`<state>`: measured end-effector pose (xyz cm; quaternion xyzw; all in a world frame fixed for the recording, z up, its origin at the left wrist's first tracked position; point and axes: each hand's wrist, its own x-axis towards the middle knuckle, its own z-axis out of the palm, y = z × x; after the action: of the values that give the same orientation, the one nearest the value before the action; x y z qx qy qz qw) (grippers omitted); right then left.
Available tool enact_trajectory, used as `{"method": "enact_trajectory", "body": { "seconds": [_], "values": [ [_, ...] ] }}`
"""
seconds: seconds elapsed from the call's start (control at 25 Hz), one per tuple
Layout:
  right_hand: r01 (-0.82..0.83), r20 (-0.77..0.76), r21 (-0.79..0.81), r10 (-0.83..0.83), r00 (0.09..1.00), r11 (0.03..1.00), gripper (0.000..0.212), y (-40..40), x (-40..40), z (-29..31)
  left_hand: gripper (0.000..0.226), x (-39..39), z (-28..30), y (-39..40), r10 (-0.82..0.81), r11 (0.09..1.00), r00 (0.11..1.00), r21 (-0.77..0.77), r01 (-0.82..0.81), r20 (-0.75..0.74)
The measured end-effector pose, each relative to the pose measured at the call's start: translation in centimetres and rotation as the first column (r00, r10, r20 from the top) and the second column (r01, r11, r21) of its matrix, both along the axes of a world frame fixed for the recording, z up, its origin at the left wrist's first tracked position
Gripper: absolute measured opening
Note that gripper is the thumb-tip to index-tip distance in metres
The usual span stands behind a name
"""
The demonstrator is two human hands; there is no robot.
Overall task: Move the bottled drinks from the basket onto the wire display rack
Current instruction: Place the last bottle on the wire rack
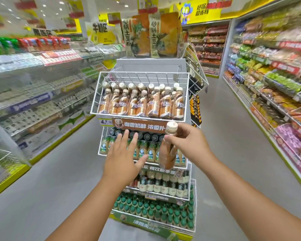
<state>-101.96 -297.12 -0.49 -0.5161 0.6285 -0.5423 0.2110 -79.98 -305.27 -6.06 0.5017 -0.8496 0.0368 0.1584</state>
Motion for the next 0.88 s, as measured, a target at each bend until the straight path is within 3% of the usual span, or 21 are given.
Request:
{"method": "enact_trajectory", "body": {
  "seconds": [0.24, 0.4, 0.56, 0.88],
  "values": [
    [-0.044, -0.027, 0.001, 0.044, 0.999, 0.999, 0.028, -10.0, -2.0, 2.0, 0.087, -1.6, 1.1, -9.4, -0.002, 1.0, 0.999, -0.021, 0.003, 0.032],
    [-0.024, -0.042, 0.001, 0.024, 0.999, 1.0, 0.018, -16.3, -1.1, 2.8, 0.082, -0.9, 2.1, -16.2, -0.028, 0.999, 0.999, -0.042, 0.029, 0.018],
    [0.046, -0.058, 0.021, -0.045, 0.997, 0.999, 0.013, -21.3, 0.6, 4.1, 0.082, -0.2, 2.7, -22.9, -0.11, 0.991, 0.994, -0.071, 0.111, 0.011],
    [0.257, -0.036, 0.083, -0.255, 0.966, 0.963, 0.028, -29.5, 2.6, 7.4, 0.083, 1.8, 4.3, -33.0, -0.284, 0.953, 0.959, -0.107, 0.284, 0.008]
  ]
}}
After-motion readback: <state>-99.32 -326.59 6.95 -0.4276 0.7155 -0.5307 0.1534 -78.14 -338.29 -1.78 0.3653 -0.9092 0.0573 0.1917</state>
